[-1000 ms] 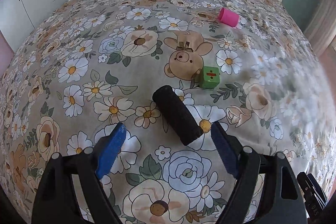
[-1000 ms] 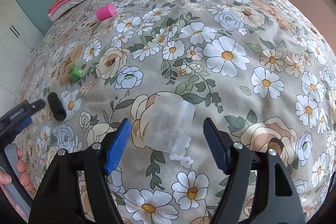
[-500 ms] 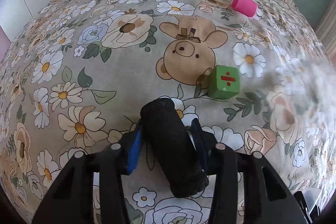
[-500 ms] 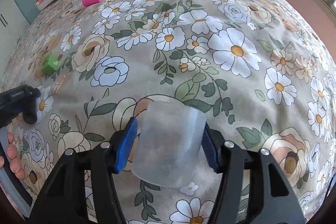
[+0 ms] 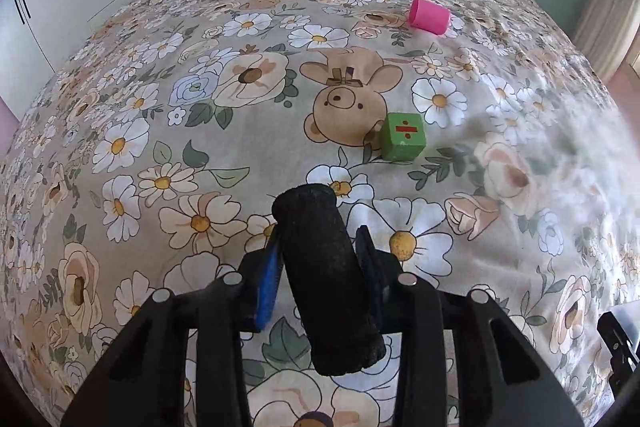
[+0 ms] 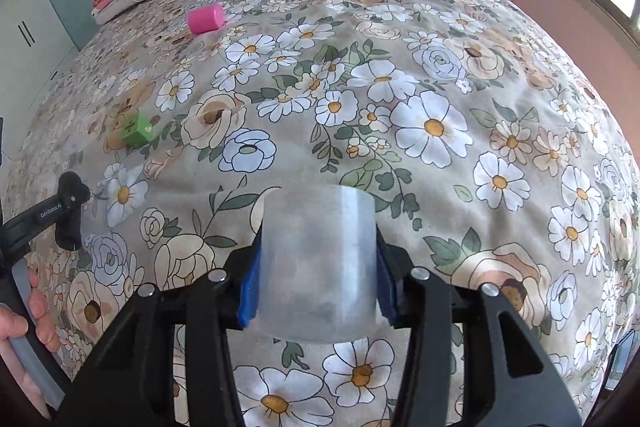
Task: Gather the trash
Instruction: 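Carry the black cylinder and clear cup with both tools to the wastebasket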
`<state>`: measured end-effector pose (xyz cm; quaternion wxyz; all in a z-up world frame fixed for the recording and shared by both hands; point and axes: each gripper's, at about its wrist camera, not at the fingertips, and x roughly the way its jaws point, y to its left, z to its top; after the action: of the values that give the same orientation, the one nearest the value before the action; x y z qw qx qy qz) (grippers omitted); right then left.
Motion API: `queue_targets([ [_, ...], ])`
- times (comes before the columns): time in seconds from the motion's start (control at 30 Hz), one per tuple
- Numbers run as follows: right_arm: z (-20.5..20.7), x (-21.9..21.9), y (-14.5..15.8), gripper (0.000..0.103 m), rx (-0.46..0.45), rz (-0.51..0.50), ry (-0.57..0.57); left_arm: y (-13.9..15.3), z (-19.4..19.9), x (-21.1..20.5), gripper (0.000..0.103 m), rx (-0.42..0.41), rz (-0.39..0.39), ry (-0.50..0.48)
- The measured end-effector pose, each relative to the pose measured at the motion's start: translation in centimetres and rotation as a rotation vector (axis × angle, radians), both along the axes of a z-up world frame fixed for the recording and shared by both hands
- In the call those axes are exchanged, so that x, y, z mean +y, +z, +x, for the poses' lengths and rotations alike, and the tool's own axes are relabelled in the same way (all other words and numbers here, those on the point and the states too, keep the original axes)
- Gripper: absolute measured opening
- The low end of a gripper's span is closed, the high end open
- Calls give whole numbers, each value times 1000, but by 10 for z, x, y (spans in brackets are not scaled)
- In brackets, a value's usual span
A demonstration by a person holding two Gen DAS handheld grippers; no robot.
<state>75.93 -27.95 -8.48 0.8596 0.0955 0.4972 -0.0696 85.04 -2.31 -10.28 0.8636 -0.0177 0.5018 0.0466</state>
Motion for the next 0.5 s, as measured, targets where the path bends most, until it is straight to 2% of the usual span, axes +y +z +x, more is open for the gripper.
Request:
queue_targets([
  [0.2,-33,11,69,48,-62,-23,32,65,-44,9,38,-71,12,-7],
  [0.5,-107,27,187,48,-184,-50,57,174,-125,24,38,-179,30,-25],
])
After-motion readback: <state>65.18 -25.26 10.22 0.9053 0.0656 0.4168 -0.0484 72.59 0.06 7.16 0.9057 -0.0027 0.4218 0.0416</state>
